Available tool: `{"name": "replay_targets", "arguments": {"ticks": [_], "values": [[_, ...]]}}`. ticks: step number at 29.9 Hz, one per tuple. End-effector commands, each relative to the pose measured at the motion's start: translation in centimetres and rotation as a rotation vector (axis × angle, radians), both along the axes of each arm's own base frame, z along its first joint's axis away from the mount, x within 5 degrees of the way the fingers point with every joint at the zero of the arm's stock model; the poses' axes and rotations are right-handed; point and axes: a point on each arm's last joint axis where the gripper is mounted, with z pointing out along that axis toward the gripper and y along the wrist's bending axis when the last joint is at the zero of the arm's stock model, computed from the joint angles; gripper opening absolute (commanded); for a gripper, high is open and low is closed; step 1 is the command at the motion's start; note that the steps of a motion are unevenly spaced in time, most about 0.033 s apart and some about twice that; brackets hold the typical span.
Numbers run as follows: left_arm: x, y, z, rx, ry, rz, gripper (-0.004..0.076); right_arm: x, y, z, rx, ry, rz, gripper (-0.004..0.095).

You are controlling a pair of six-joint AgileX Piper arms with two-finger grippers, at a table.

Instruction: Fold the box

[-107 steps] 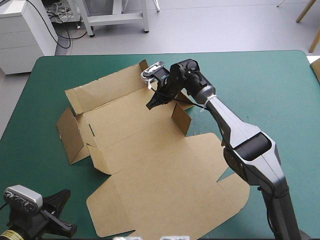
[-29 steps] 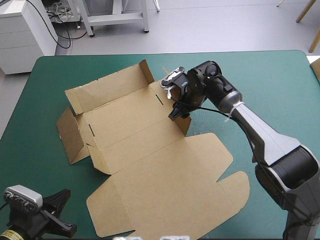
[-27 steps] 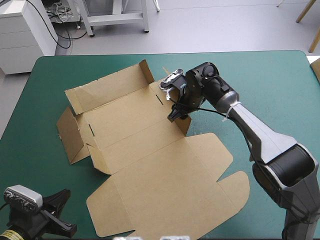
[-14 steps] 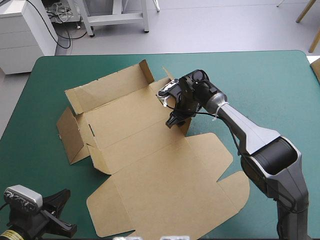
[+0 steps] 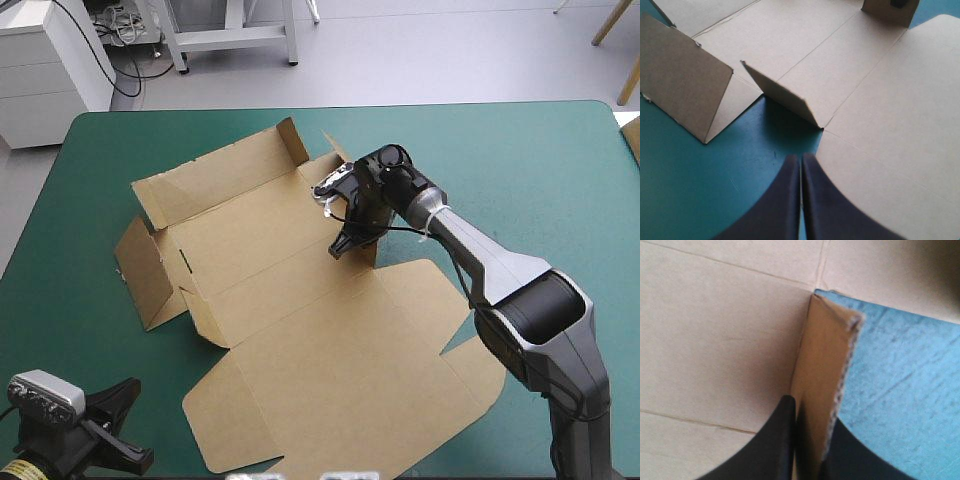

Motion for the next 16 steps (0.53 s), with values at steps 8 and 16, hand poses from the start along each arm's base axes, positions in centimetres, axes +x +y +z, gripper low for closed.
{"name": "replay_targets", "arguments": {"ticks": [8, 16], "values": [[0.2, -0.1, 1.6, -0.039, -0.079, -0.006, -0.0008, -0.3, -0.9, 3.4, -0.040, -0.112, 0.083, -0.0021], [0.2, -0.1, 1.6, -0.039, -0.079, -0.006, -0.0008, 0.1, -1.8, 3.7, -0.206, -0.179, 0.356, -0.0022]]}}
